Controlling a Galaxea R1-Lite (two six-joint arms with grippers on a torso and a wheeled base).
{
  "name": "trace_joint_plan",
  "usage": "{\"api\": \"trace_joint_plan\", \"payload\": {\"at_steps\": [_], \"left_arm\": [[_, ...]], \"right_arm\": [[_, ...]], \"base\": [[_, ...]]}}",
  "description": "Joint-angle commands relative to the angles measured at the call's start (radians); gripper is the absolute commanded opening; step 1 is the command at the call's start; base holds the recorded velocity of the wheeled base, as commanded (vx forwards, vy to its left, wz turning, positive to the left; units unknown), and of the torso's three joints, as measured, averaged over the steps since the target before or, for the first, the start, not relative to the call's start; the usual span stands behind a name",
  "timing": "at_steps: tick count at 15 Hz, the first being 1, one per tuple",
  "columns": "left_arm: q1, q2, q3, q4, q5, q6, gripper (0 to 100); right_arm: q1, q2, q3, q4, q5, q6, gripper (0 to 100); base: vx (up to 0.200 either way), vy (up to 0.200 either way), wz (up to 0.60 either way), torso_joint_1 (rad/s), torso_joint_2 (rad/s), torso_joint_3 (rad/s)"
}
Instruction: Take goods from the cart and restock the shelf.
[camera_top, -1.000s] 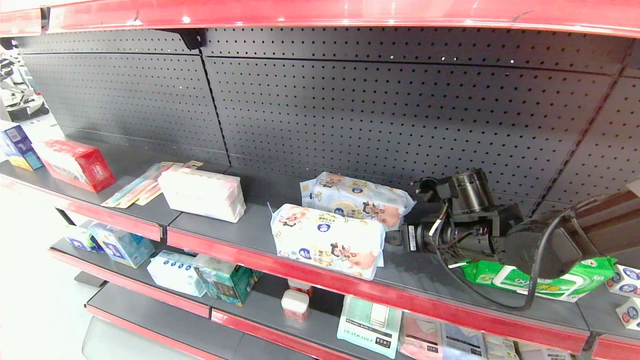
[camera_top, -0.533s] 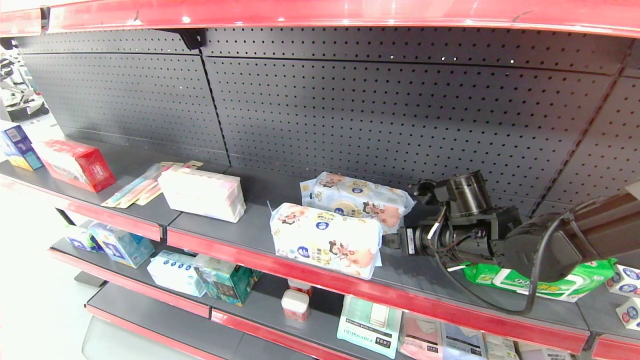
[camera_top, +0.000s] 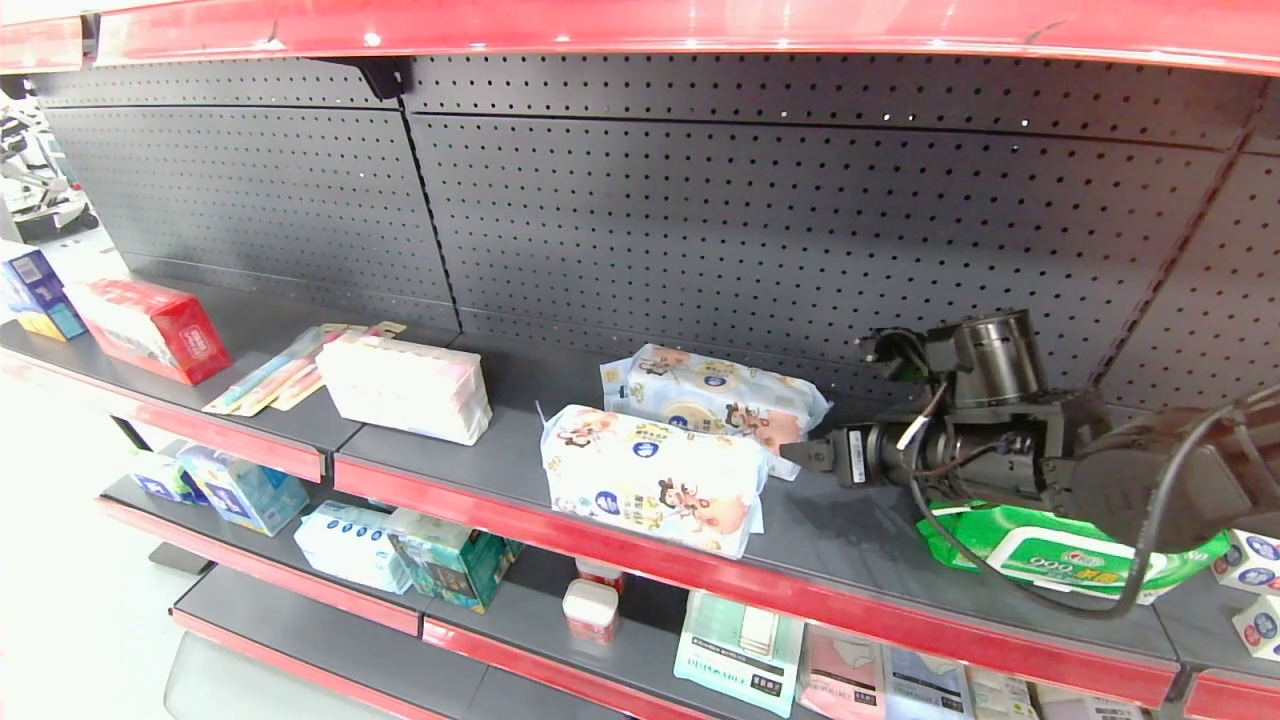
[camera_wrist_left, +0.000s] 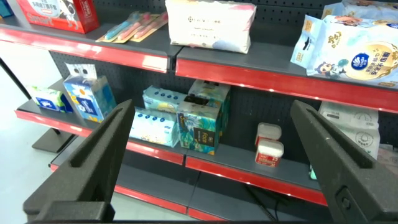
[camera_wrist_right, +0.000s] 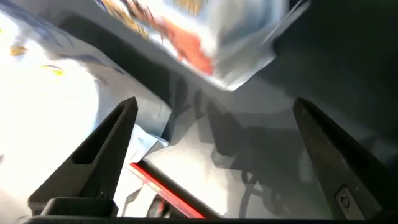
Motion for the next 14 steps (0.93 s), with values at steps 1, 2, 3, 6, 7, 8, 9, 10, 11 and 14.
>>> {"api": "trace_joint_plan", "payload": {"at_steps": [1, 2, 3, 6, 7, 8, 9, 10, 11, 14], "left_arm": [[0.0, 0.001, 0.0, 0.0, 0.0, 0.0, 100], [0.0, 0.001, 0.0, 0.0, 0.0, 0.0, 100], [0.0, 0.001, 0.0, 0.0, 0.0, 0.0, 100], [0.0, 0.001, 0.0, 0.0, 0.0, 0.0, 100], [0.0, 0.001, 0.0, 0.0, 0.0, 0.0, 100], [0.0, 0.001, 0.0, 0.0, 0.0, 0.0, 100], [0.0, 0.001, 0.0, 0.0, 0.0, 0.0, 100], [0.0, 0.001, 0.0, 0.0, 0.0, 0.0, 100], [0.0, 0.001, 0.0, 0.0, 0.0, 0.0, 100], [0.0, 0.001, 0.0, 0.0, 0.0, 0.0, 100]], "right_arm": [[-0.043, -0.124, 0.065, -0.002, 0.015, -0.07, 100], [-0.065, -0.191, 0.117, -0.004, 0.03, -0.087, 100], [-0.075, -0.251, 0.149, -0.004, 0.038, -0.081, 100], [-0.1, -0.463, 0.243, -0.002, 0.053, -0.09, 100], [-0.101, -0.507, 0.264, -0.002, 0.052, -0.093, 100], [-0.118, -0.641, 0.345, -0.002, 0.052, -0.09, 100], [-0.121, -0.747, 0.417, -0.001, 0.052, -0.091, 100], [-0.123, -0.825, 0.482, -0.002, 0.046, -0.096, 100], [-0.137, -0.946, 0.579, -0.001, 0.032, -0.107, 100], [-0.24, -1.204, 0.694, 0.139, 0.009, -0.15, 100]], "base": [[0.0, 0.0, 0.0, 0.0, 0.0, 0.0], [0.0, 0.0, 0.0, 0.0, 0.0, 0.0], [0.0, 0.0, 0.0, 0.0, 0.0, 0.0], [0.0, 0.0, 0.0, 0.0, 0.0, 0.0], [0.0, 0.0, 0.0, 0.0, 0.0, 0.0], [0.0, 0.0, 0.0, 0.0, 0.0, 0.0], [0.0, 0.0, 0.0, 0.0, 0.0, 0.0], [0.0, 0.0, 0.0, 0.0, 0.0, 0.0], [0.0, 0.0, 0.0, 0.0, 0.0, 0.0], [0.0, 0.0, 0.0, 0.0, 0.0, 0.0]]}}
